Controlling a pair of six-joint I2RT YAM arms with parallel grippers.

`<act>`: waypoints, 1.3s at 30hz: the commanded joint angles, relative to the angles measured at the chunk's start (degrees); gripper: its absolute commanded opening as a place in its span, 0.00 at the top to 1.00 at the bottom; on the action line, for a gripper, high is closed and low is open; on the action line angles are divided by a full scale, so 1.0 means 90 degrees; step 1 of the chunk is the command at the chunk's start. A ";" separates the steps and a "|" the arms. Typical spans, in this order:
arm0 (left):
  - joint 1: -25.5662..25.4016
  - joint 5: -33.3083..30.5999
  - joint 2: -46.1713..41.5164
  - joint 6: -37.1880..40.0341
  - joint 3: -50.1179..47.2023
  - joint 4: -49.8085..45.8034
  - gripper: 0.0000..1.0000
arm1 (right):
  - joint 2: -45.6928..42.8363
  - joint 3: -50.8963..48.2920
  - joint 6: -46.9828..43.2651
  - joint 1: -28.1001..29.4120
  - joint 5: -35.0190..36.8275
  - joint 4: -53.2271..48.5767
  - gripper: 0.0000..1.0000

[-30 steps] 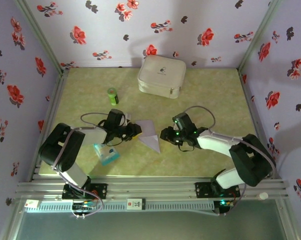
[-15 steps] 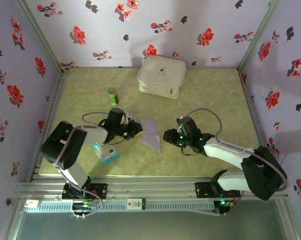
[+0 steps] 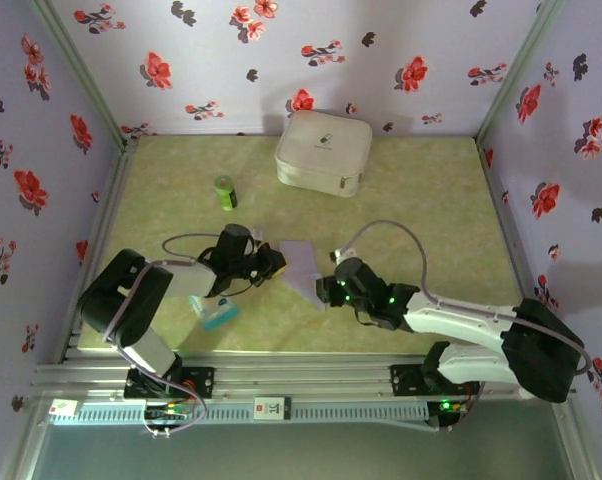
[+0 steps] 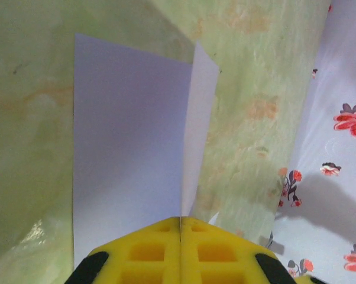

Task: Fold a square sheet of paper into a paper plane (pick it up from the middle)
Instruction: Fourth fold the wing at the center of the table.

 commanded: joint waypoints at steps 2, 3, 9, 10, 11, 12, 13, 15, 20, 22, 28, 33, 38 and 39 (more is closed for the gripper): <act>-0.0165 -0.0756 -0.0414 -0.0369 -0.0211 0.0165 0.95 | 0.0267 -0.0048 -0.1202 0.0434 0.1159 0.0347 0.64; -0.0175 -0.0772 -0.0454 -0.0345 -0.0205 0.0130 0.94 | 0.0344 -0.0036 -0.1265 0.0495 0.1211 0.0379 0.64; -0.0176 -0.0618 -0.0469 -0.0235 -0.0105 0.0127 0.86 | 0.0844 0.0113 -0.1549 0.0849 0.1450 0.0610 0.63; -0.0176 -0.0586 -0.0462 -0.0207 -0.0071 0.0127 0.84 | 0.0952 0.0175 -0.1606 0.0919 0.1522 0.0567 0.63; -0.0175 -0.0549 -0.0454 -0.0177 -0.0043 0.0117 0.83 | 0.1070 0.0231 -0.1654 0.0979 0.1590 0.0546 0.63; -0.0176 -0.0510 -0.0439 -0.0150 -0.0007 0.0118 0.82 | 0.1162 0.0258 -0.1680 0.1017 0.1651 0.0550 0.63; -0.0173 -0.0443 -0.0425 -0.0121 0.0026 0.0118 0.81 | 0.1271 0.0297 -0.1690 0.1059 0.1705 0.0538 0.63; -0.0178 -0.0325 -0.0372 -0.0101 0.0092 0.0127 0.80 | 0.1430 0.0337 -0.1664 0.1090 0.1758 0.0566 0.63; -0.0176 -0.0144 -0.0322 -0.0037 0.0189 0.0108 0.79 | 0.1729 0.0377 -0.1654 0.1139 0.1820 0.0698 0.63; -0.0175 -0.0134 -0.0307 -0.0028 0.0198 0.0100 0.79 | 0.1821 0.0423 -0.1679 0.1147 0.1876 0.0693 0.63; -0.0175 -0.0098 -0.0275 -0.0028 0.0218 0.0118 0.79 | 0.2167 0.0634 -0.1752 0.1139 0.2080 0.0645 0.62; -0.0180 -0.0091 -0.0265 -0.0027 0.0237 0.0108 0.79 | 0.2447 0.0728 -0.1648 0.1146 0.2134 0.0684 0.65; -0.0175 -0.0077 -0.0270 -0.0027 0.0227 0.0107 0.81 | 0.2608 0.0701 -0.1467 0.1139 0.2222 0.0774 0.68; -0.0175 -0.0075 -0.0268 -0.0027 0.0220 0.0108 0.82 | 0.2622 0.0700 -0.1444 0.1143 0.2239 0.0777 0.69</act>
